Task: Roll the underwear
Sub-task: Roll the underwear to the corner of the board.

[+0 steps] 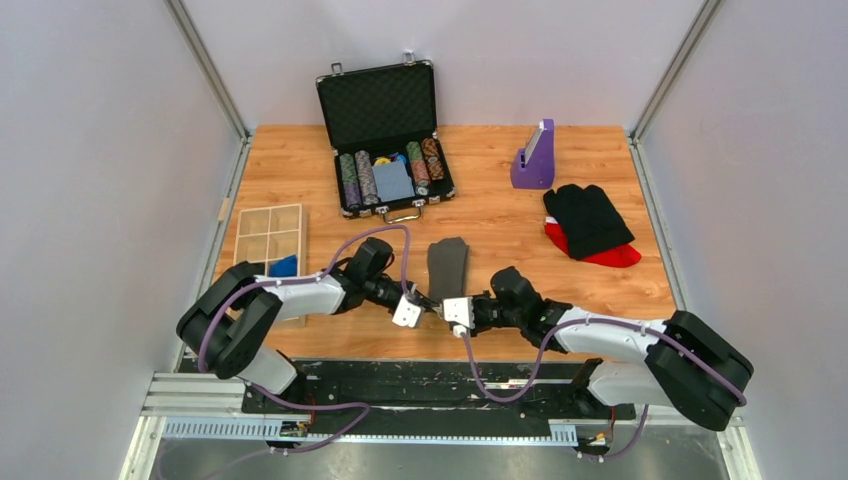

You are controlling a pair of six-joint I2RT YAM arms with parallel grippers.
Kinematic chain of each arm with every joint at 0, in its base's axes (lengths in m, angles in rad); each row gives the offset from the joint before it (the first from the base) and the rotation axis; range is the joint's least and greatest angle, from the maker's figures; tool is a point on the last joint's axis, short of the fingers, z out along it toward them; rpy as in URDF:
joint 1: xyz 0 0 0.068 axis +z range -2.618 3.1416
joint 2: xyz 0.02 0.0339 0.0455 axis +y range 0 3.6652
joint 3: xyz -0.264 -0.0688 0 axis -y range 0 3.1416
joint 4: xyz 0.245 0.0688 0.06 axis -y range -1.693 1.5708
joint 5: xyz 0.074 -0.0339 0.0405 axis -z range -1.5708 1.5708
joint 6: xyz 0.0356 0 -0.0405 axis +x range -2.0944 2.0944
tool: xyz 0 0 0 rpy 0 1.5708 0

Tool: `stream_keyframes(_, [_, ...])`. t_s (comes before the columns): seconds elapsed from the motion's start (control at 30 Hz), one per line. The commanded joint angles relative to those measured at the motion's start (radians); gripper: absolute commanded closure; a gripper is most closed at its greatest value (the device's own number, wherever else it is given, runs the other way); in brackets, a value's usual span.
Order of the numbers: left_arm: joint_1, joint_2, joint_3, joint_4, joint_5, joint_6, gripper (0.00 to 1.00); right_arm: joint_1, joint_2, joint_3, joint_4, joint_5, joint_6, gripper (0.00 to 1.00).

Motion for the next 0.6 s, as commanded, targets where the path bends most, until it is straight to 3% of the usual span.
stream_keyframes(0.0, [0.001, -0.043, 0.035, 0.007, -0.020, -0.127, 1.00, -0.016, -0.050, 0.067, -0.155, -0.010, 0.117, 0.99])
stream_keyframes(0.2, [0.001, -0.099, 0.063, -0.066, -0.063, -0.336, 1.00, -0.115, -0.031, 0.207, -0.379, -0.173, 0.272, 1.00])
stream_keyframes(0.57, [0.003, -0.123, 0.088, -0.251, -0.051, -0.566, 1.00, -0.133, 0.030, 0.281, -0.620, -0.309, 0.223, 0.99])
